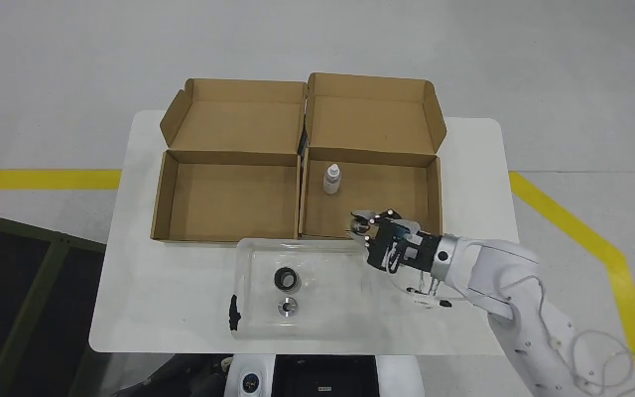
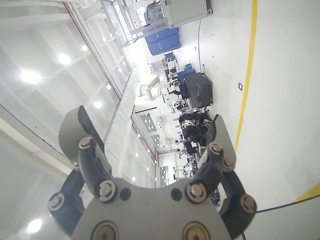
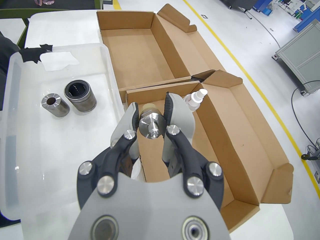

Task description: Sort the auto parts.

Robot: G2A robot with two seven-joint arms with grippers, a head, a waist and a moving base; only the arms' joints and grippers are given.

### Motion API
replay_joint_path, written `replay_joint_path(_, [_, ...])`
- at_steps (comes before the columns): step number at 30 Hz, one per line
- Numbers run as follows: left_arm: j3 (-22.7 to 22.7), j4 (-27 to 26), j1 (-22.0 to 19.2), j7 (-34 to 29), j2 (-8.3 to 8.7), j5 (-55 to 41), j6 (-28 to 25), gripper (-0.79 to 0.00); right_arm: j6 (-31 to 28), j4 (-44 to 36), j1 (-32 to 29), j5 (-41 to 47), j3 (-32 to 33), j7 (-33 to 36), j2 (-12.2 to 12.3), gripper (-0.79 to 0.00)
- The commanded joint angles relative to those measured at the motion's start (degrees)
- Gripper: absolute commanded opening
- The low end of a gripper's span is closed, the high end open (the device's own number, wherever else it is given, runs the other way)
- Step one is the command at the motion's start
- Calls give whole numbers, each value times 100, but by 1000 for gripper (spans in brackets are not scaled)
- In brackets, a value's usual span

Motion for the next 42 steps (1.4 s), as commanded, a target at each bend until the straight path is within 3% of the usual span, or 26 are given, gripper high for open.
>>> replay_joint_path(1, [0,0,0,0,0,0,0,0,-29,232,239,6,-112,105,-17,-785])
replay_joint_path(22, [0,0,0,0,0,0,0,0,-79,2005,2078,161,-1320,1380,-277,-785])
replay_joint_path(39, [0,0,0,0,0,0,0,0,56,3109,2817,26,-1948,1369,-489,-785])
replay_joint_path(42, [0,0,0,0,0,0,0,0,139,3262,2887,-19,-2059,1332,-532,-745])
